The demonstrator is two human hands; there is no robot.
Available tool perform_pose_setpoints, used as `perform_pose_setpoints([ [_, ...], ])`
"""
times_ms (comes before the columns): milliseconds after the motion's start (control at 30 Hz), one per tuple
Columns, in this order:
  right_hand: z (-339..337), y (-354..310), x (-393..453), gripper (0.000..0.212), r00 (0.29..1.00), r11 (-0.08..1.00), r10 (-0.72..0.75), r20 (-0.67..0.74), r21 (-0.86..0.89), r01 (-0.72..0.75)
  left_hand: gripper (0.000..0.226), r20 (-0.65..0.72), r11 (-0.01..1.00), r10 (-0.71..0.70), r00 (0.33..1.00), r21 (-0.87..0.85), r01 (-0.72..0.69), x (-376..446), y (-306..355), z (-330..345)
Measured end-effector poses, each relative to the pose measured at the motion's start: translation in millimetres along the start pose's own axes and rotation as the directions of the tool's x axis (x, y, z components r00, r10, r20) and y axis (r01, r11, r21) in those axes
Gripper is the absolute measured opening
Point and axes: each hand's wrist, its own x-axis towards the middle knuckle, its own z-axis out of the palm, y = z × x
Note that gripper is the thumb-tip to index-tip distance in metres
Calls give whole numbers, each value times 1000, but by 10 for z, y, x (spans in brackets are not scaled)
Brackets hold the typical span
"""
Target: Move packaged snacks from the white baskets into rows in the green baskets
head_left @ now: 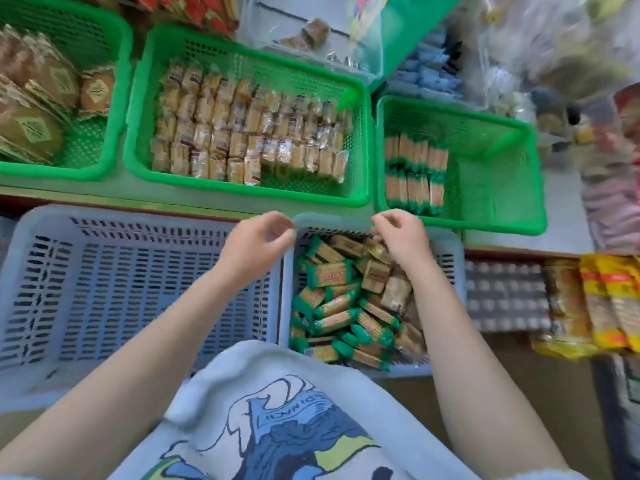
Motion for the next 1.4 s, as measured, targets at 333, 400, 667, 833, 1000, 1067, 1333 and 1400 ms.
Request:
perform_pose_setpoints([
  [333,-194,1669,-10,24,977,955,215,-14,-204,-213,30,296,961,-229,927,-83,264,-97,297,1259],
  [400,-80,1749,16,35,977,954,204,63,-236,-184,27,280,951,-266,923,-82,299,-117,330,1397],
  [667,145,1923,51,50,955,949,292,-53,-105,-296,21,259,940,-328,908,-7,342,-130,577,1855],
  [833,-366,1932,27,47,955,911,258,147,292,-291,28,240,930,-347,907,-34,365,-82,647,1990],
  [1000,-733,1940,-36,16,934,858,-30,356,488,-159,25,321,870,-307,896,-286,401,27,769,2200],
  [1067,-787,1923,47,9,940,892,-18,340,431,-139,28,281,854,-330,901,-317,412,66,792,2276],
  [1333,-517,1928,692,39,965,965,-25,261,-246,91,35,128,817,-445,886,-347,460,16,688,2217],
  [1400,-408,1878,734,56,955,906,-19,295,-399,141,31,116,785,-460,880,-410,465,-2,675,2186],
])
